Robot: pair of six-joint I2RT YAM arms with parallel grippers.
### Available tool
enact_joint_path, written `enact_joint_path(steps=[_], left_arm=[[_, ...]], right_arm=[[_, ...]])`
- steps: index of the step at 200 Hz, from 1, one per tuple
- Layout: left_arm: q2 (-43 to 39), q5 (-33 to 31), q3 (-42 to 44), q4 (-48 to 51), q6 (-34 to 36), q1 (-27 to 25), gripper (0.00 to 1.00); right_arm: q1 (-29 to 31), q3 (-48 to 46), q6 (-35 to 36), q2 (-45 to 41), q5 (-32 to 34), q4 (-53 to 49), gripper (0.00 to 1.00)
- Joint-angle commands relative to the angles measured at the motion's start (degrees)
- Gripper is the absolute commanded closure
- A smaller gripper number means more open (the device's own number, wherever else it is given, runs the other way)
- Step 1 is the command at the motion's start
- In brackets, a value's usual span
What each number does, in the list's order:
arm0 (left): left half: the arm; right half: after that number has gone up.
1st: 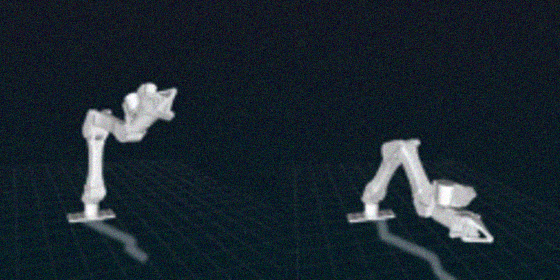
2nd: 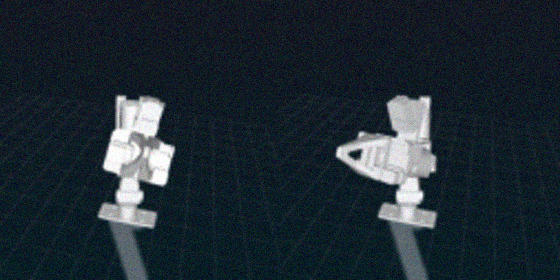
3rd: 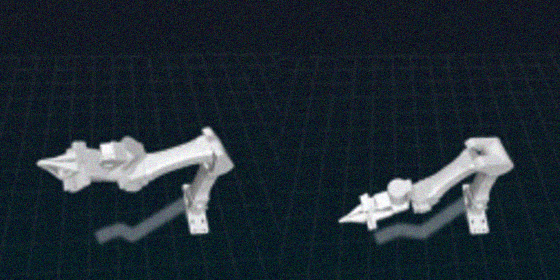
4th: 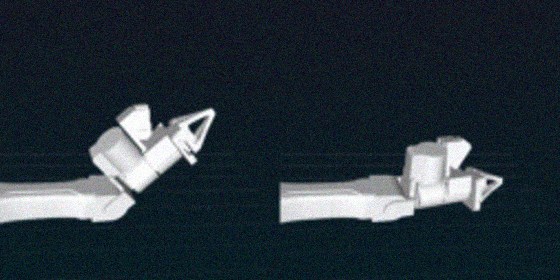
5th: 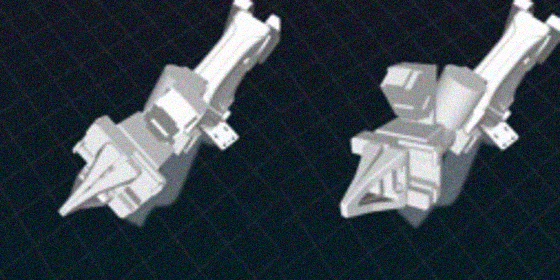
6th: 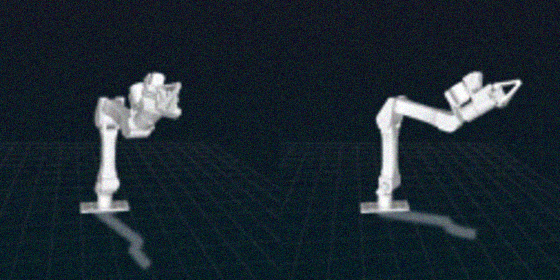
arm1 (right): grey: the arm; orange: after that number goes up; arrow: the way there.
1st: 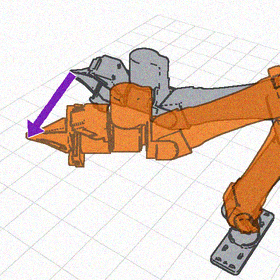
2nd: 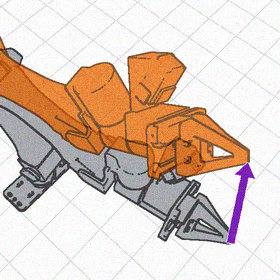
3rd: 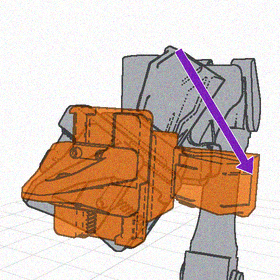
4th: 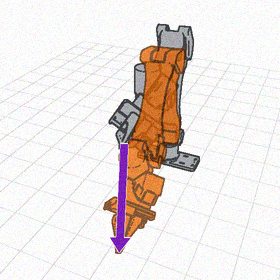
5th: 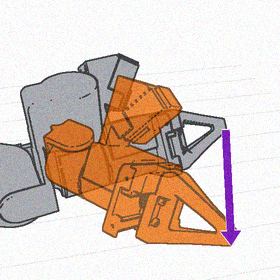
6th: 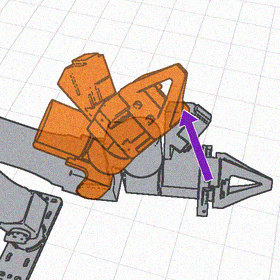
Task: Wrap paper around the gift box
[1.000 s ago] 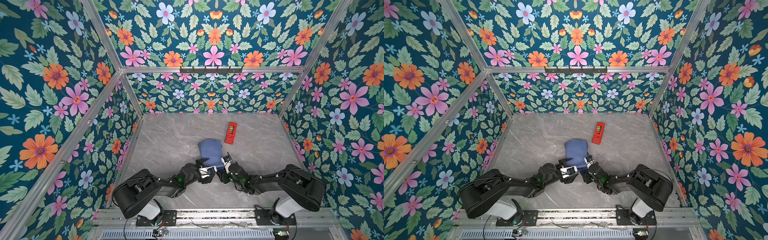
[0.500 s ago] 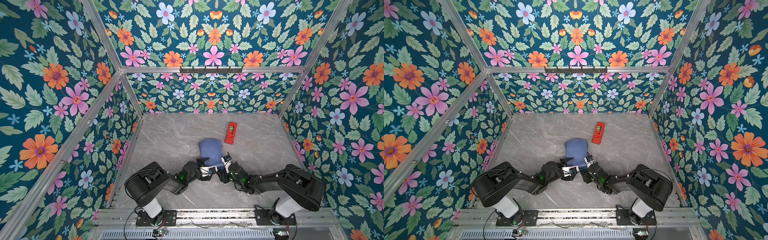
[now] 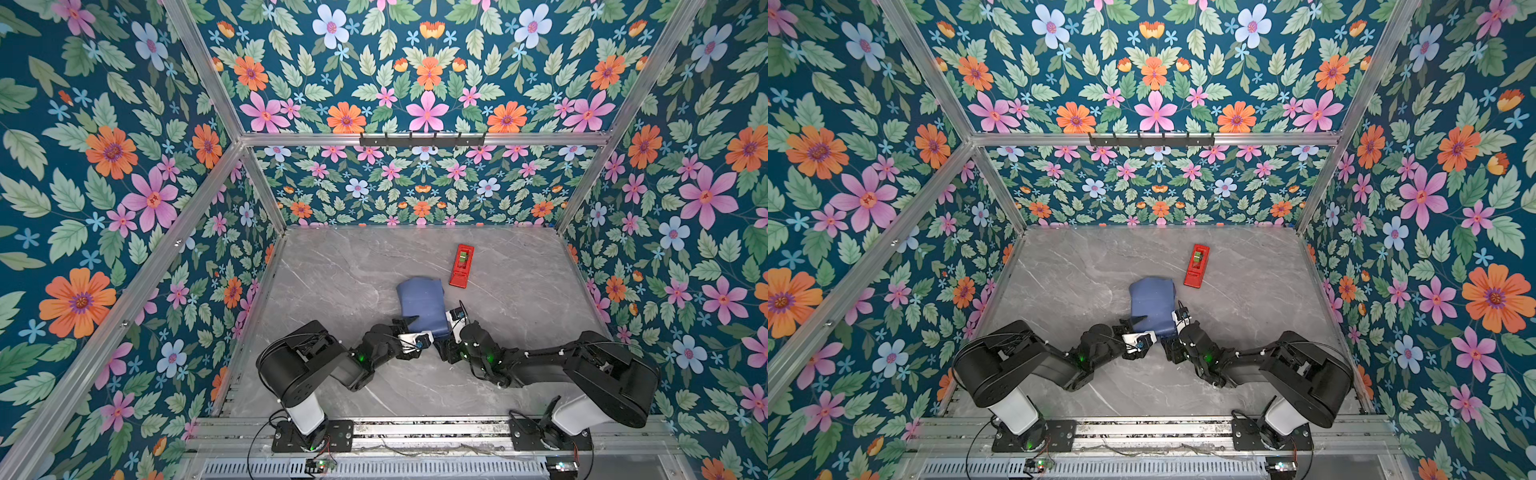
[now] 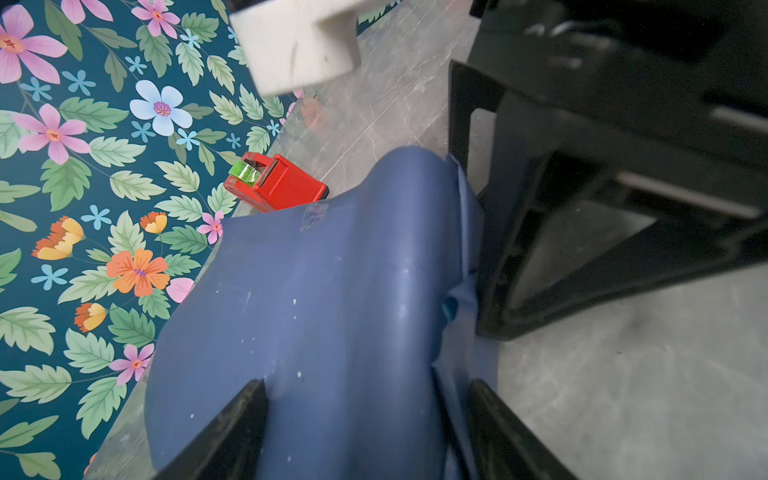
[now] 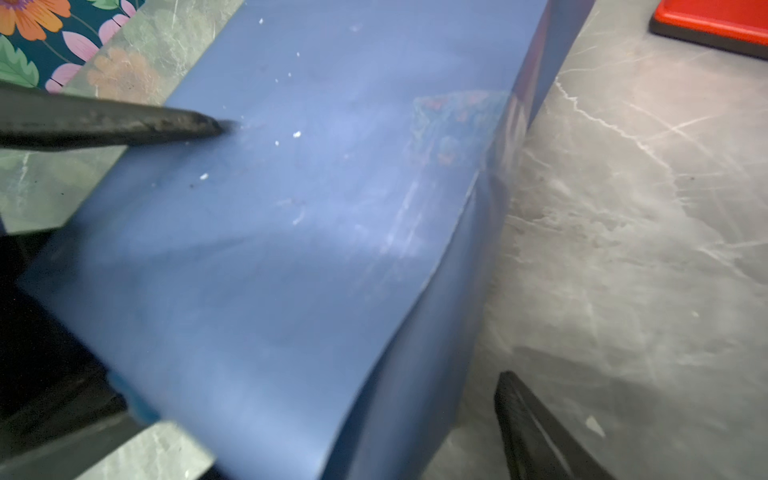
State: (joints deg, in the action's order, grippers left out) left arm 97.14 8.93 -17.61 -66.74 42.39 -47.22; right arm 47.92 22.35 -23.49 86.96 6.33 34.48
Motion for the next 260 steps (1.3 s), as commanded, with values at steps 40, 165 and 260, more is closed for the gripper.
enact_joint_path(steps=[40, 165, 260], left_arm=[[0.41, 0.74, -0.5, 5.22, 0.63, 0.03, 0.24], [0.09, 0.12, -0.94, 5.92, 0.06, 0.06, 0.25], [-0.2, 0.3, -1.07, 6.25, 0.41, 0.04, 0.24]], right_arm=[[-0.2, 0.63, -1.7, -1.69, -2.12, 1.8, 0.25], [-4.54, -2.59, -4.69, -14.62, -10.84, -7.63, 0.19], [-15.14, 13.6, -11.79, -6.57, -22.77, -23.8, 0.18]])
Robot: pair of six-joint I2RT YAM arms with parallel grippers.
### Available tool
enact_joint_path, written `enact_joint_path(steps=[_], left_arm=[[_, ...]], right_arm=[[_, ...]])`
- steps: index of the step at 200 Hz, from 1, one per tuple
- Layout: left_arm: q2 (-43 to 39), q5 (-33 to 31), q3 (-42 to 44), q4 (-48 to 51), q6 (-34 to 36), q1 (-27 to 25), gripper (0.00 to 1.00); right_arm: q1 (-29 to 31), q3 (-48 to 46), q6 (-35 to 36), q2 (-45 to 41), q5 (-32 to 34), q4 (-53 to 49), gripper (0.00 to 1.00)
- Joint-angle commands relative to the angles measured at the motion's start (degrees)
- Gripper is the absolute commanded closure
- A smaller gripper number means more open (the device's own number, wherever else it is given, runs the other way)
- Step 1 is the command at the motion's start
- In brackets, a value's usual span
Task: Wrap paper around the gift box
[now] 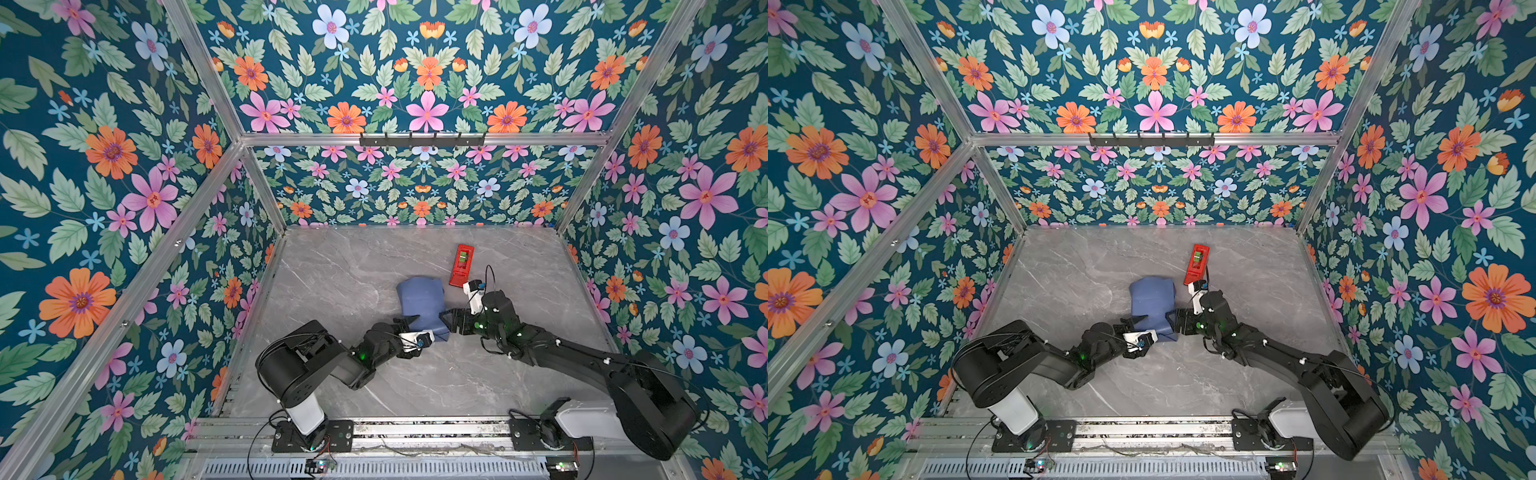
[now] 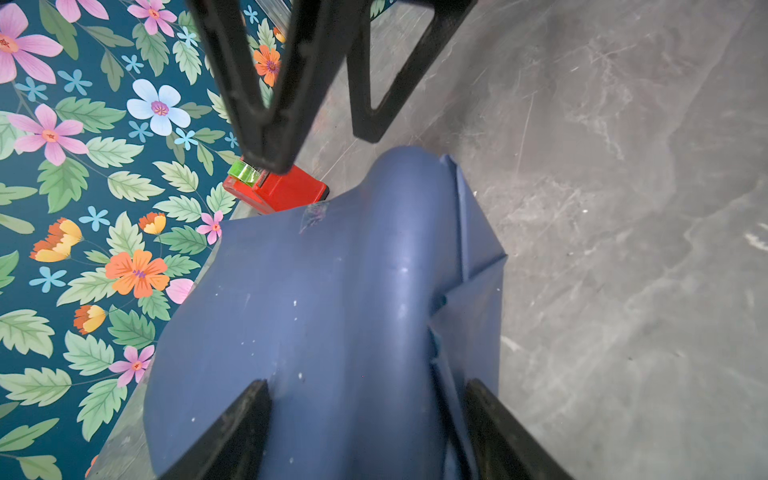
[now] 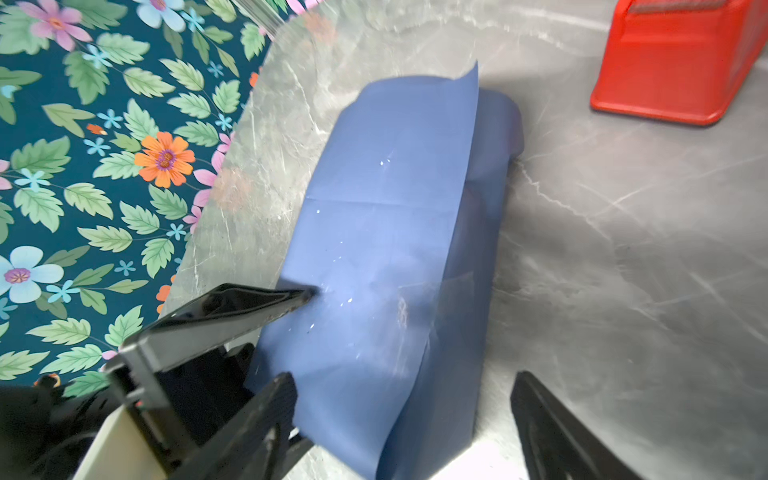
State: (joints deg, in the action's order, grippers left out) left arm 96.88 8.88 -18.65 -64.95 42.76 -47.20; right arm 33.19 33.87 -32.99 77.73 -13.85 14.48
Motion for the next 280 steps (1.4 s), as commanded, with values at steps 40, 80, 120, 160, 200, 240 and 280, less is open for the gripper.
enact_joint_path(steps=[40, 80, 120, 160, 200, 240, 280], left_arm=[[0.06, 0.56, -0.25, 4.57, -0.36, 0.02, 0.23], [-0.03, 0.61, -0.32, 4.74, -0.58, 0.08, 0.21], [0.06, 0.3, -0.36, 4.79, -0.49, 0.04, 0.2], [0.15, 0.08, -0.42, 4.83, -0.48, 0.02, 0.2], [0.4, -0.1, -0.51, 4.83, -0.71, 0.04, 0.2], [0.06, -0.19, -0.51, 4.83, -0.97, 0.07, 0.17], [-0.42, -0.54, -0.29, 4.0, -1.37, 0.03, 0.12]], right_arm=[[-1.13, 1.47, -3.14, 6.44, -2.83, -4.44, 0.2], [-1.29, -0.45, -3.1, 6.95, -3.7, -3.29, 0.21], [-1.54, 1.73, -1.4, 4.69, -7.31, -4.4, 0.19], [-1.44, -0.2, -1.62, 3.41, -11.07, -1.5, 0.15], [-1.04, -0.95, -1.18, 4.04, -11.64, -1.99, 0.14], [-1.09, -1.39, -0.95, 4.26, -9.39, -3.08, 0.14], [-1.03, -1.39, -0.84, 4.97, -8.34, -4.0, 0.16]])
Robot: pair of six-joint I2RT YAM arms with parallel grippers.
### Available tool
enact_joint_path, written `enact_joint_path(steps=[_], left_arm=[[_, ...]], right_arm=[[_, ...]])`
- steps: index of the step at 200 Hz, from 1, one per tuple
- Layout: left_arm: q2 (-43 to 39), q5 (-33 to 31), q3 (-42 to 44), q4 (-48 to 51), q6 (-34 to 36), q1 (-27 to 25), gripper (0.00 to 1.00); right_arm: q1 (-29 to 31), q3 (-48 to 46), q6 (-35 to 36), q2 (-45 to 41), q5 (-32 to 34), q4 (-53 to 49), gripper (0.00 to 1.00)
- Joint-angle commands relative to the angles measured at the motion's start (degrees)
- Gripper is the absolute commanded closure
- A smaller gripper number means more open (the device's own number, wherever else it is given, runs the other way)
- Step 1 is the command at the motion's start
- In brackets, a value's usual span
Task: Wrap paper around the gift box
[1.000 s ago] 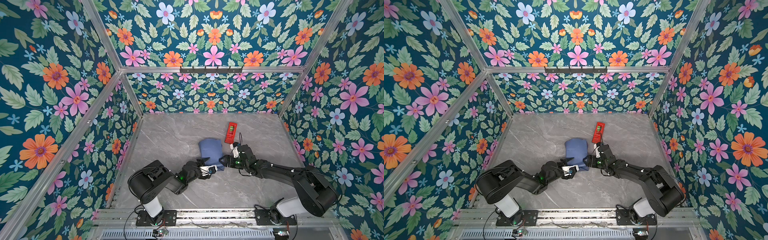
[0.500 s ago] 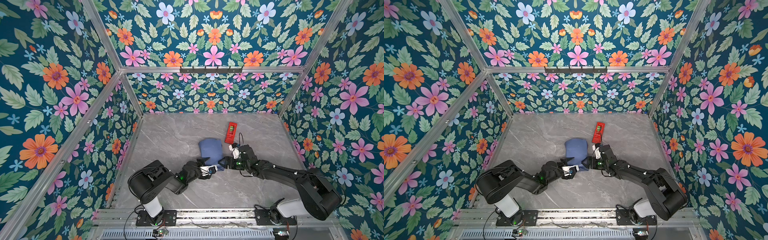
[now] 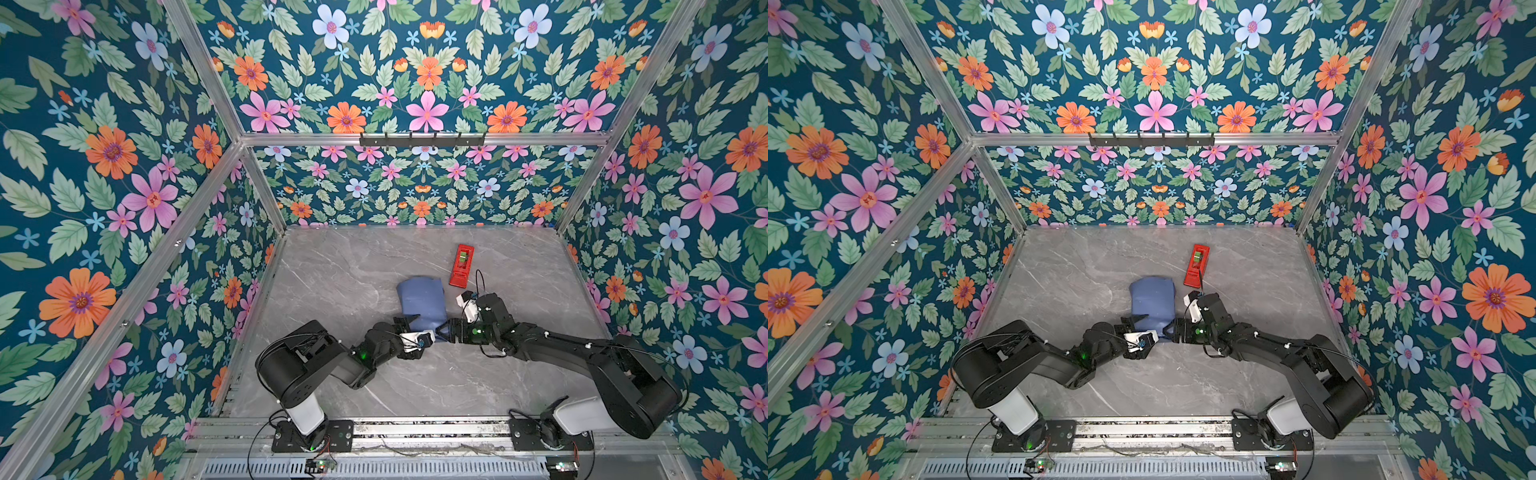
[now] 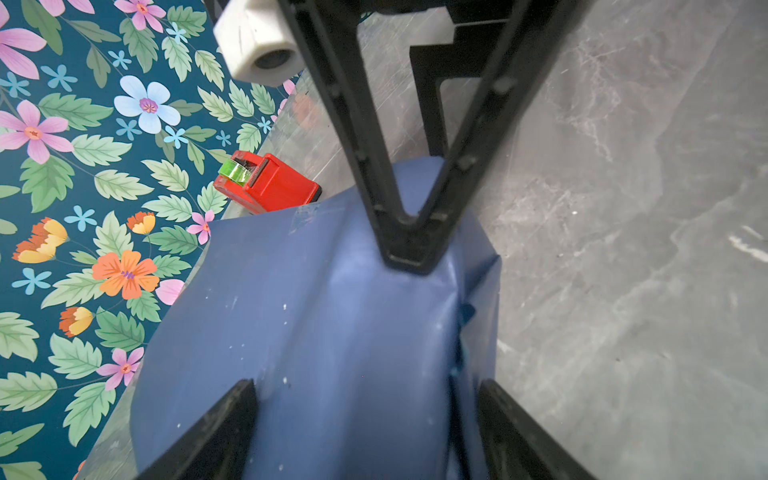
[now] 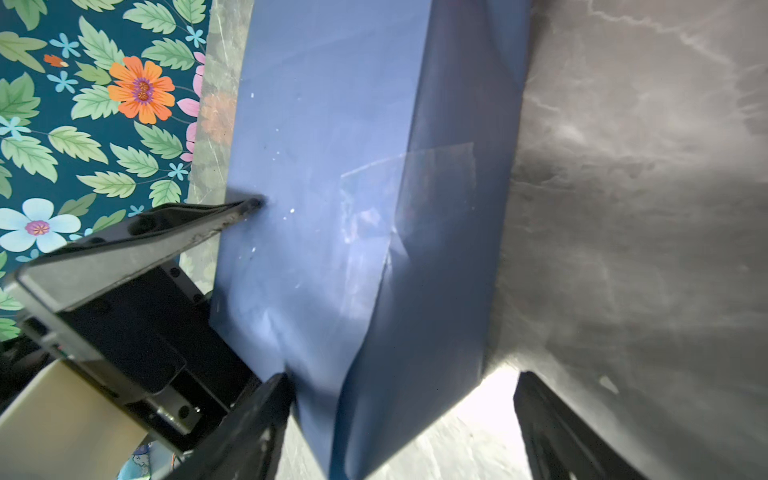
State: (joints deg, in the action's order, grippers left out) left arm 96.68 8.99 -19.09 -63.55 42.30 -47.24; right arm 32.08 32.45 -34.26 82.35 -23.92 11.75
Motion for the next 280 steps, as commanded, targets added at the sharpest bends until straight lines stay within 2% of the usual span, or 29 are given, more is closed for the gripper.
enact_joint_path(steps=[1, 45, 78, 109, 151, 185, 229, 280], left_arm=[[-0.25, -0.64, 0.17, 2.58, -0.91, 0.06, 0.12], [-0.45, -1.87, 0.16, 1.67, -1.19, 0.07, 0.12], [-0.27, -2.05, 0.2, 1.67, -1.08, 0.06, 0.19], [0.0, -1.95, 0.2, 1.67, -0.99, 0.13, 0.2], [0.0, -1.97, 0.28, 1.76, -0.99, 0.11, 0.2], [0.08, -1.88, 0.44, 1.94, -0.85, 0.13, 0.19], [0.43, -1.81, 0.11, 2.03, -0.47, 0.1, 0.18], [0.69, -1.52, 0.01, 2.38, -0.34, 0.09, 0.24]], right_arm=[[0.09, 0.05, 0.47, 0.36, 1.76, -1.28, 0.16], [0.02, 1.43, 0.68, 0.62, 1.45, -2.17, 0.16], [0.07, 1.66, 0.89, -0.55, -1.78, -0.41, 0.16], [0.01, 1.49, 0.68, -0.81, -4.76, 1.9, 0.15], [0.07, 0.45, 0.8, 0.58, -2.94, 1.81, 0.16], [-0.42, 0.69, 0.61, 0.89, 1.31, -2.36, 0.22], [-0.59, 1.6, 0.98, 0.48, 0.51, -3.7, 0.23], [-0.66, 2.62, 3.69, -3.15, -1.94, -4.46, 0.18]])
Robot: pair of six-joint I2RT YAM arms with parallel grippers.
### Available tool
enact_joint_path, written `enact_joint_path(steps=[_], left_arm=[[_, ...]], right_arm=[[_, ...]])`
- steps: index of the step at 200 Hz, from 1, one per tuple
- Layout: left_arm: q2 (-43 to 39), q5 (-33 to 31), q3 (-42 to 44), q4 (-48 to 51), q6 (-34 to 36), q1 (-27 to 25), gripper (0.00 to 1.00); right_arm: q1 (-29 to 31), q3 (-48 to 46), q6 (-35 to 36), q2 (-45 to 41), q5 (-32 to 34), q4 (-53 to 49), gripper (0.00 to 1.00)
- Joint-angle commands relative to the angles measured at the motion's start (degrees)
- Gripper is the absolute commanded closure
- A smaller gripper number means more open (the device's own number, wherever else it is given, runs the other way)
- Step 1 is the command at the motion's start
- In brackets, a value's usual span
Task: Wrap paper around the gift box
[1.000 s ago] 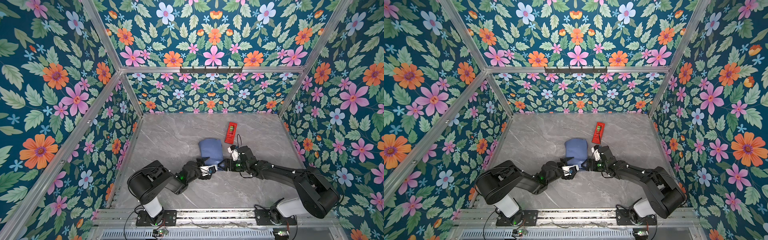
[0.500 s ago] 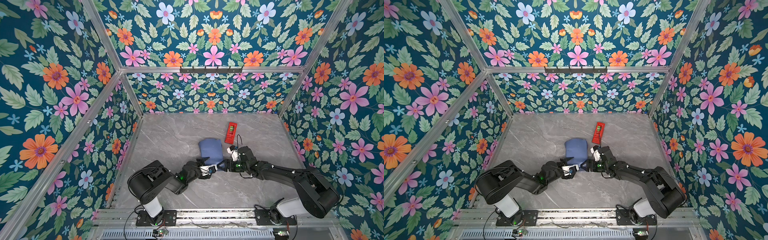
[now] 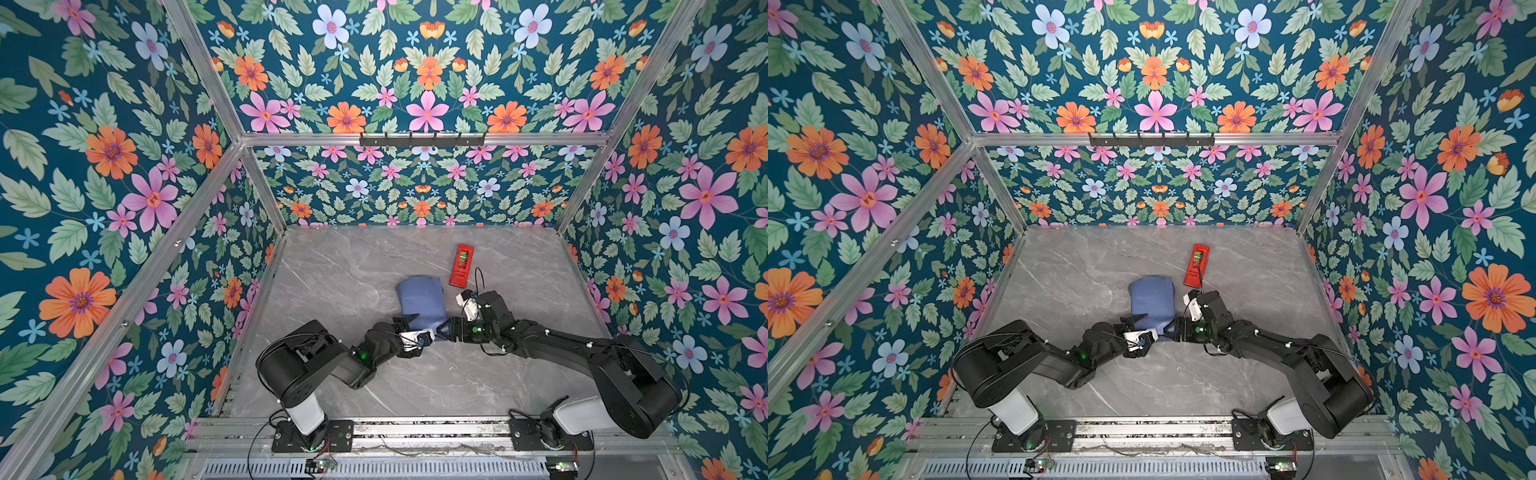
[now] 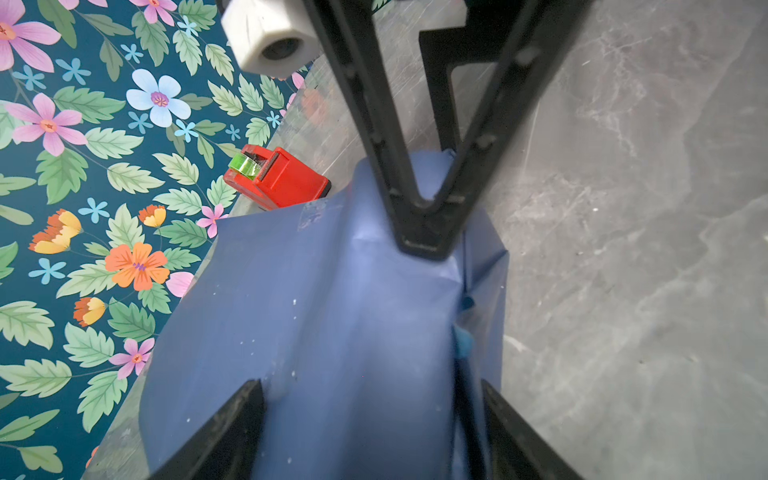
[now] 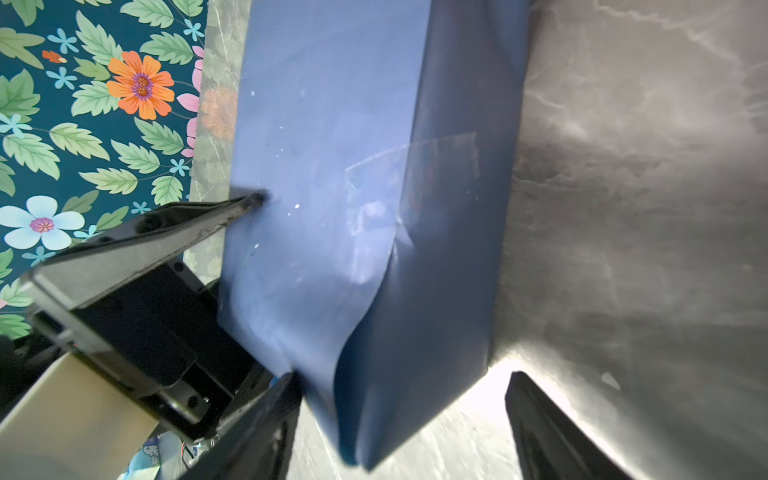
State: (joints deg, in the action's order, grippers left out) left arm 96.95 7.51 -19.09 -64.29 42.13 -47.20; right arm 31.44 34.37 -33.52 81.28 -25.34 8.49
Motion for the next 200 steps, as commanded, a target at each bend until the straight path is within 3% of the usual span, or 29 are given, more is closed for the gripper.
enact_joint_path(steps=[1, 61, 130, 167, 200], left_arm=[[0.43, -0.04, -0.03, 3.12, -0.18, 0.02, 0.24], [0.96, -0.04, -0.06, 2.86, -0.29, 0.09, 0.26], [1.58, -0.12, -0.1, 2.42, -0.4, 0.07, 0.27], [1.75, -0.13, -0.15, 2.33, -0.47, 0.08, 0.27], [1.67, -0.13, -0.16, 2.36, -0.56, 0.03, 0.27]], right_arm=[[0.0, 0.74, 3.07, -2.21, -0.51, -1.33, 0.18], [-2.89, 3.16, 6.36, -6.08, 0.96, -7.85, 0.17], [-14.22, 6.45, 3.84, -7.33, -1.44, -9.78, 0.17], [-21.35, 13.74, 0.22, 0.28, -2.33, -11.15, 0.19], [-23.79, 22.26, -2.54, 10.19, -5.98, -9.01, 0.27]])
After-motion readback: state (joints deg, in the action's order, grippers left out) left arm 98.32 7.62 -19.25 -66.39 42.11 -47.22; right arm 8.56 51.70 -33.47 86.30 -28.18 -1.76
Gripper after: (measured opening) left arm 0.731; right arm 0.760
